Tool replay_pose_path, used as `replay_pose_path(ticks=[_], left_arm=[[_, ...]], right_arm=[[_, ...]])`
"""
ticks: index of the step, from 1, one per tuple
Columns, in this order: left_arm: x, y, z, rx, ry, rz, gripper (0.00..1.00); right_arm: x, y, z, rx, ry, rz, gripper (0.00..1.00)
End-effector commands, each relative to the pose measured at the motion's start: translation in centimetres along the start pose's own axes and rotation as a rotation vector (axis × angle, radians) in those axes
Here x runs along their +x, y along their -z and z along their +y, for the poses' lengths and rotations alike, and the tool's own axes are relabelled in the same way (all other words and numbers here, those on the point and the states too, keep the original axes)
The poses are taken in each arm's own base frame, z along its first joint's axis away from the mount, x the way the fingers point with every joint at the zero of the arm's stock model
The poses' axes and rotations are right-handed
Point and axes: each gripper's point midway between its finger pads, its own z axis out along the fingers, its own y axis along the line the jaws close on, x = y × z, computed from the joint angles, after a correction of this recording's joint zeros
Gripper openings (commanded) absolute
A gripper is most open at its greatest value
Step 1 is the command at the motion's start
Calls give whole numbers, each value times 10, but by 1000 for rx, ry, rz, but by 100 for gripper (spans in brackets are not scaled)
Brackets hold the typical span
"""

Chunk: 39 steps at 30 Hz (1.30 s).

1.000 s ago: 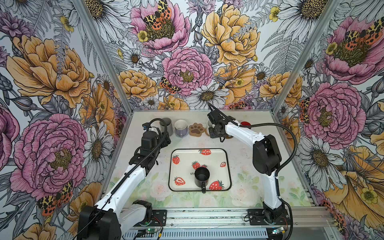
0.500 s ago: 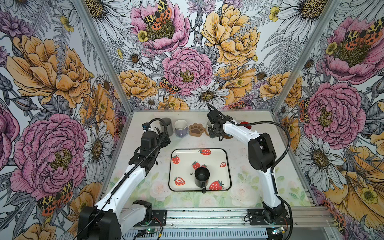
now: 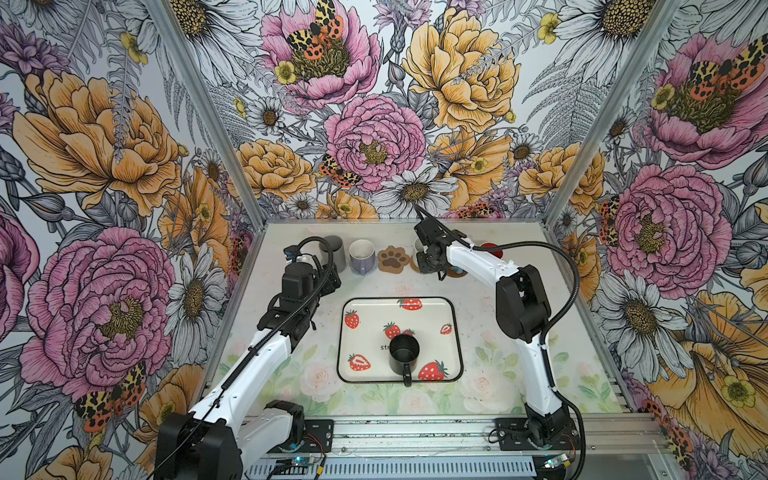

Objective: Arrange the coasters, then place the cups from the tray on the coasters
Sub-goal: 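Lower the white speckled mug onto the round woven coaster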

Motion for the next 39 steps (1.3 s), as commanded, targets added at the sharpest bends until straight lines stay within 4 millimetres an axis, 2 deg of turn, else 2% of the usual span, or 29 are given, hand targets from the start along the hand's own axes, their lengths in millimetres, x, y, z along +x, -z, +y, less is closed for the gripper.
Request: replay_pose_path(ticks=[1,24,39], left_arm=[[-4,4,1,7,6,-15,80],[-5,6,3,2,9,-17,80],[-6,9,5,0,11,-22,80]], right_arm=[[-34,12,-1,-11,-26,-109,0],[-31,6,2,-31,-32,-92,0],[-26,8,5,-52,-31,-80,36]])
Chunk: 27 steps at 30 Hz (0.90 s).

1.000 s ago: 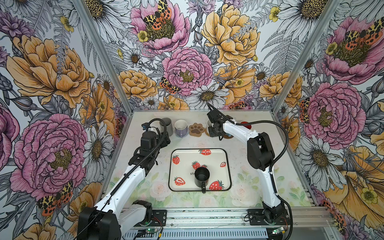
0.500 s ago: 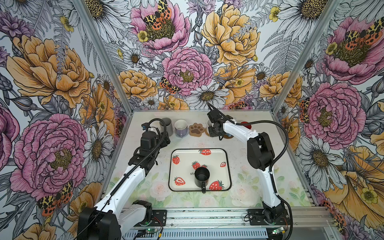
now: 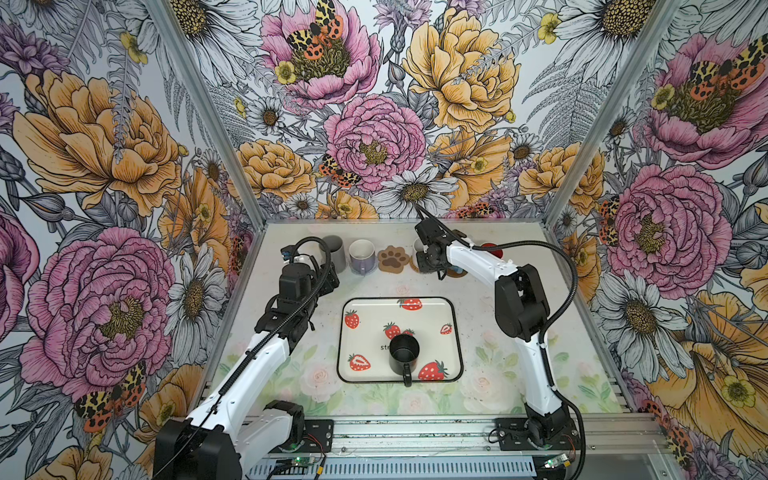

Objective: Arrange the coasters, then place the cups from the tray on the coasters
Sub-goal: 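Lower the white speckled mug onto the round woven coaster, then open and raise the right gripper away from the speckled mug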

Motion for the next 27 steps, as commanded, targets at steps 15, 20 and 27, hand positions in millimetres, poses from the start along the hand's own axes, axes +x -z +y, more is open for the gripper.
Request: replay_pose_path(ticks=[15,20,27], left_arm=[[-2,7,4,0,11,-6,80],[-3,11,4,6,20,-13,80],[-6,18,-1,34,37,-24,80]], right_arm=[[-5,26,-3,-26,-45,-54,55],[2,42,-2,-43,-68,-59,58],[10,76,4,-45,-59,-109,58]])
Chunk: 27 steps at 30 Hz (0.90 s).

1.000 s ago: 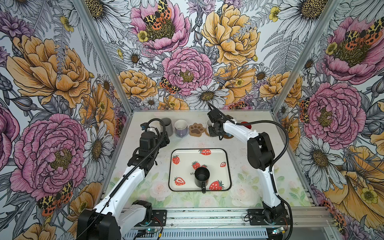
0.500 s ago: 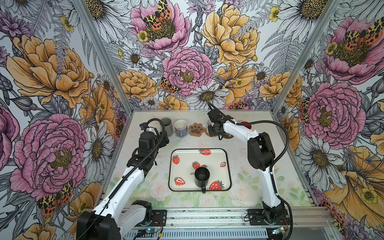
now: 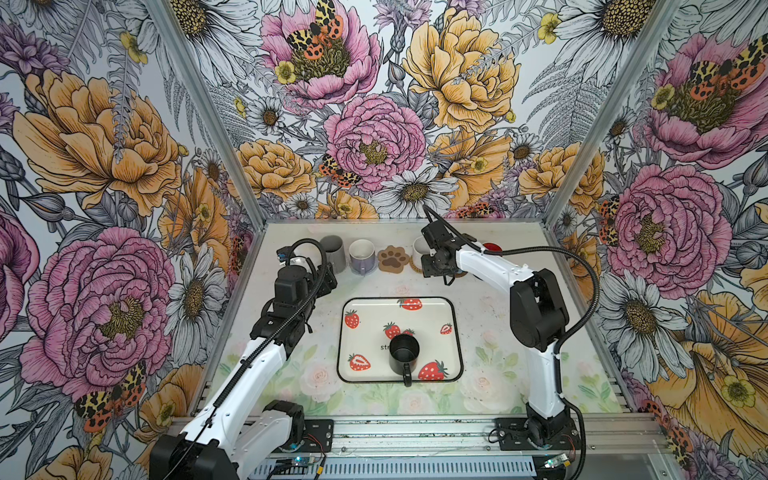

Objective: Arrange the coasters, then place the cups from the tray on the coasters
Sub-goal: 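Open and raise the right gripper away from the speckled mug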

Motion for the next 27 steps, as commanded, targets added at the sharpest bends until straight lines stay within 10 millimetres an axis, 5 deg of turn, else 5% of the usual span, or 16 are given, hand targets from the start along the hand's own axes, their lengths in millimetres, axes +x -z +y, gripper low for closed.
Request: replay_pose_path(ticks=[1,6,19,27], left_arm=[[0,5,0,20,25,1,80],[-1,10,1,15,27,-4,80],[-2,11,-23,82,48,-2,79],[1,11,-50,103,9,23,78]], right_arm=[[-11,37,8,-20,-18,-93,59],[-16,76,15,-63,-36,-192,59],[-77,211,30,-255,-110,-602,59],[-84,242,24,-337,-212,-775,59]])
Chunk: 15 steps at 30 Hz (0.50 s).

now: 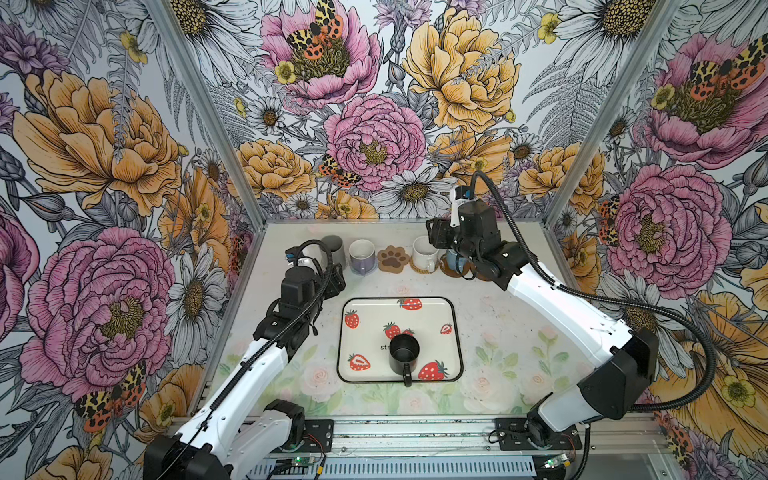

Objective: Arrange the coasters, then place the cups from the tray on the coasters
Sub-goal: 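Open and raise the right gripper away from the speckled mug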

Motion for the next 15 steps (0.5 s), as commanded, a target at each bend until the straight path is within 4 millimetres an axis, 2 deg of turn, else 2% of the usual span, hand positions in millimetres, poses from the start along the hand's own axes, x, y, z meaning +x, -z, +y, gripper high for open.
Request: replay_pose_path(ticks=[1,5,9,15], left_arm=[[-11,2,-16,12,-4,-26,78],[-7,-5,-29,19,-28,-2,78],[2,-13,-46,36,-60,44,78],[3,-15,-65,36,-112,49,78]], right_arm=[[-17,12,5,-53,-58,-128,59],[-2,14,5,-137,-63,-199,60],[-2,23,10,-227,-92,-317,60],[1,8,-7,-120,-151,-286,59]])
